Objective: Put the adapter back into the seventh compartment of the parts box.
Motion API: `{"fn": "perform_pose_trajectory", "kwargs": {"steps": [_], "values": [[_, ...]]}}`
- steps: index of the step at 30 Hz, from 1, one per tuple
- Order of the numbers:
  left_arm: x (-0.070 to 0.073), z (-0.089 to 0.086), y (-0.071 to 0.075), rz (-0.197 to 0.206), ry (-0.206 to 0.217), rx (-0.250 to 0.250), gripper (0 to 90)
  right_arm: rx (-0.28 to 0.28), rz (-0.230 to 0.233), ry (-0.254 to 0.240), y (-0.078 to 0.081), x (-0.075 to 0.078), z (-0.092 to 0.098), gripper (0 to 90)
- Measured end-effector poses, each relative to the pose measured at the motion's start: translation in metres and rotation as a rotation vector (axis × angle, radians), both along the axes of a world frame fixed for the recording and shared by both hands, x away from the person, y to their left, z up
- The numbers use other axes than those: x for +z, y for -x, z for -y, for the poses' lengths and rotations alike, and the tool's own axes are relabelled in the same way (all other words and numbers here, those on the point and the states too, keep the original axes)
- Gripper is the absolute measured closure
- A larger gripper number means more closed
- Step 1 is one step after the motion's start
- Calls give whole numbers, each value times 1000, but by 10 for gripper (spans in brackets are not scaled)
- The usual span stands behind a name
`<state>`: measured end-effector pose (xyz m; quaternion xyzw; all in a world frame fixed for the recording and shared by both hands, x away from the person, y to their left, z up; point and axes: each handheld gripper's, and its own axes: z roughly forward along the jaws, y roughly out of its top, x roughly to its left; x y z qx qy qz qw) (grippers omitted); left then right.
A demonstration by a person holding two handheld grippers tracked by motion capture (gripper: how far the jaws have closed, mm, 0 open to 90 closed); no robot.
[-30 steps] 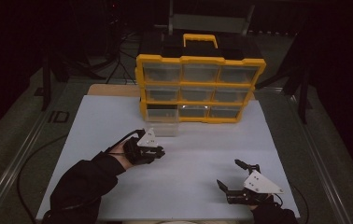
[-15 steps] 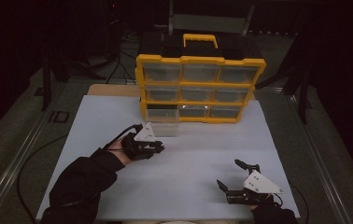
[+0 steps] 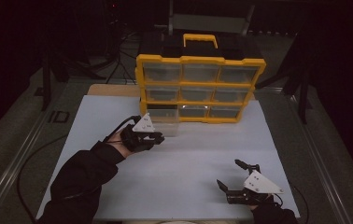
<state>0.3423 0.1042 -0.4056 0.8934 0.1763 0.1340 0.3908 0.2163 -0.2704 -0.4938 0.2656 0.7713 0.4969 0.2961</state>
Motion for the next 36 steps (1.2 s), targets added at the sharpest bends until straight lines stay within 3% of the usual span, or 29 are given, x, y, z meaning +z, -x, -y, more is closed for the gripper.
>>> {"fn": "perform_pose_trajectory", "kwargs": {"steps": [17, 36], "values": [[16, 0, -23, 45, 64, 71, 769, 0, -2, -1, 0, 0, 0, 80], [10, -2, -47, 86, 135, 162, 769, 1, -4, -2, 0, 0, 0, 80]]}}
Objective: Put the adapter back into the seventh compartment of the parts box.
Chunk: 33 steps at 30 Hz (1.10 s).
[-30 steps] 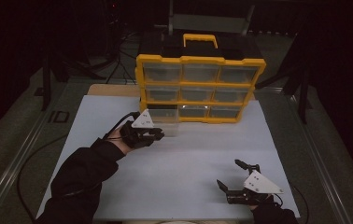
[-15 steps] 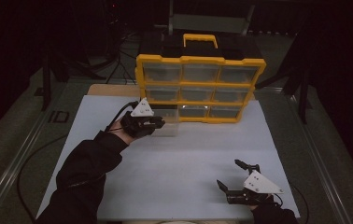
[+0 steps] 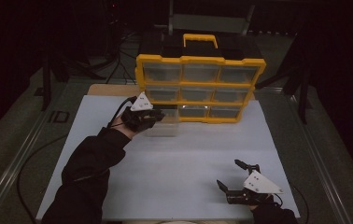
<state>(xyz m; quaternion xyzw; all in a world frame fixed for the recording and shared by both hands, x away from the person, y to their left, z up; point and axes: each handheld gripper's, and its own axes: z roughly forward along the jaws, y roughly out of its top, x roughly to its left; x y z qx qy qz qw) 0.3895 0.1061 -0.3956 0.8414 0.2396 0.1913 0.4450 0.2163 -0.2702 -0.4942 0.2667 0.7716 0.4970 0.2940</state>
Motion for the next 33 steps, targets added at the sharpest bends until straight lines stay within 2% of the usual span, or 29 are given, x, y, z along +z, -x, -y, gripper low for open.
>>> {"fn": "perform_pose_trajectory", "kwargs": {"steps": [9, 18, 29, 33], "values": [[-11, 1, -7, 14, 24, 39, 769, 3, 1, 1, 0, 0, 0, 80], [-21, 2, -13, 11, 50, 72, 769, 2, 0, 0, 0, 0, 0, 80], [-31, 4, -16, -20, 64, 85, 769, 4, -4, 5, 0, -1, 0, 80], [-36, 4, -19, -33, 65, 105, 769, 4, -2, 5, 0, -1, 0, 80]]}}
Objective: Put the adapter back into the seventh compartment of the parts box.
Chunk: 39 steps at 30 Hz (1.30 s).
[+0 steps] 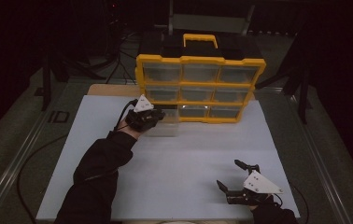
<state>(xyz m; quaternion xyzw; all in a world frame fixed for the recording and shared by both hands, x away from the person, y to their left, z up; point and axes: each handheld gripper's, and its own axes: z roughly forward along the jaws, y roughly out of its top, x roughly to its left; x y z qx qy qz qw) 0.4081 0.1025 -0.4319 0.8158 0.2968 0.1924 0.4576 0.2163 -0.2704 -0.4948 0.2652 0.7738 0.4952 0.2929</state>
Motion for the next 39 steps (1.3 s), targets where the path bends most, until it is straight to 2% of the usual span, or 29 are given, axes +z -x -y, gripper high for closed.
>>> {"fn": "perform_pose_trajectory", "kwargs": {"steps": [4, 11, 22, 23, 28, 30, 31, 36, 39], "values": [[-2, 0, -2, -10, -7, 5, 769, -1, -1, -2, 0, 0, 0, 80], [-7, 2, -6, -56, -26, 15, 769, -2, -1, 0, 0, 0, 0, 80], [-6, 4, -10, -71, -48, 11, 765, -2, 0, 1, 0, 0, 0, 80], [-5, 4, -10, -71, -27, 19, 752, -3, -1, 0, 0, 0, 0, 80], [1, 2, -8, -67, -10, 21, 554, -4, 2, 1, 0, 0, 1, 80], [2, 2, -8, -66, -12, 15, 524, -3, 3, 1, 0, 0, 1, 80], [4, 2, -6, -60, -9, 10, 451, -3, 3, 0, 0, 0, 0, 80], [7, 3, -2, -51, -17, 13, 302, -4, 1, 0, 0, 1, 0, 80], [8, 2, -1, -44, -22, 14, 248, -5, 0, -1, 0, 1, 0, 80]]}}
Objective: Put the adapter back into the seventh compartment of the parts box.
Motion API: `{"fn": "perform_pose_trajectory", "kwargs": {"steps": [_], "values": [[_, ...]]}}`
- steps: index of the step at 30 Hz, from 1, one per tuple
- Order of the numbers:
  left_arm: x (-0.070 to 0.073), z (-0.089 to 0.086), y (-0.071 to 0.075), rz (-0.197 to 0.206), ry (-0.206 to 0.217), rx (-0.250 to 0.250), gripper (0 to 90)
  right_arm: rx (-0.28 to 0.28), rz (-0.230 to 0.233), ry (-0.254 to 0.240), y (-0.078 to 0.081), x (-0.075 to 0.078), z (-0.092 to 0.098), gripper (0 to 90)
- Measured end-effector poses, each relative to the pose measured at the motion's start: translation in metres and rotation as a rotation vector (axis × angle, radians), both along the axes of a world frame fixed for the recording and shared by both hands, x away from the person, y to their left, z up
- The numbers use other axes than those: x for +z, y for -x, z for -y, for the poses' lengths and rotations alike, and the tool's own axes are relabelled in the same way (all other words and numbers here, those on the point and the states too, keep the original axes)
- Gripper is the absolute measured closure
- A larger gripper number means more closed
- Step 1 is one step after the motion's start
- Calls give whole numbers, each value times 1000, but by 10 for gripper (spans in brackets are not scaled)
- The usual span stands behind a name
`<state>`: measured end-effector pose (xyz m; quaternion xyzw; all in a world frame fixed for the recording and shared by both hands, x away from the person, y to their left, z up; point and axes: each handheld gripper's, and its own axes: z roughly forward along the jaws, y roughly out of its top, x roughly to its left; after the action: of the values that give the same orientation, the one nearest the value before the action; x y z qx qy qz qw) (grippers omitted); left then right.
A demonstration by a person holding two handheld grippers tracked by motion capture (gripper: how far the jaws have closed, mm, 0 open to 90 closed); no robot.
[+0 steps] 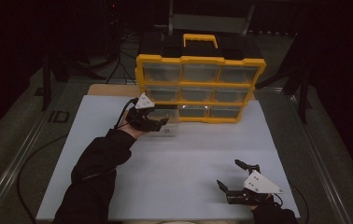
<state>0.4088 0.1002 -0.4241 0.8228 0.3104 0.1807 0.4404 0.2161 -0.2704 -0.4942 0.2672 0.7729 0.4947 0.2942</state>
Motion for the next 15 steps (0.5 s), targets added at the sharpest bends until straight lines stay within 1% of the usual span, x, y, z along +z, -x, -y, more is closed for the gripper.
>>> {"fn": "perform_pose_trajectory", "kwargs": {"steps": [2, 3, 4, 5, 7, 8, 11, 15], "values": [[1, 0, 2, 3, -20, -14, 192, 1, 2, 1, 0, 0, 0, 80], [1, 0, 2, 3, -20, -14, 167, 1, 2, 1, 0, 0, 0, 80], [1, -1, 3, -14, -22, -19, 140, 1, 2, 2, 0, 0, 0, 80], [1, -1, 3, -18, -21, -31, 133, 0, 0, 0, 0, 0, 0, 80], [1, -2, 4, -13, -29, -28, 92, 1, 0, 0, 0, 0, 0, 80], [1, -2, 6, -18, -29, -35, 87, 1, 0, 0, 0, 0, 0, 80], [1, -3, 8, -23, -32, -40, 32, -1, 0, -1, 0, 0, 0, 80], [3, -7, 14, -28, -32, -45, 0, -1, -1, 1, 0, 0, 0, 80]]}}
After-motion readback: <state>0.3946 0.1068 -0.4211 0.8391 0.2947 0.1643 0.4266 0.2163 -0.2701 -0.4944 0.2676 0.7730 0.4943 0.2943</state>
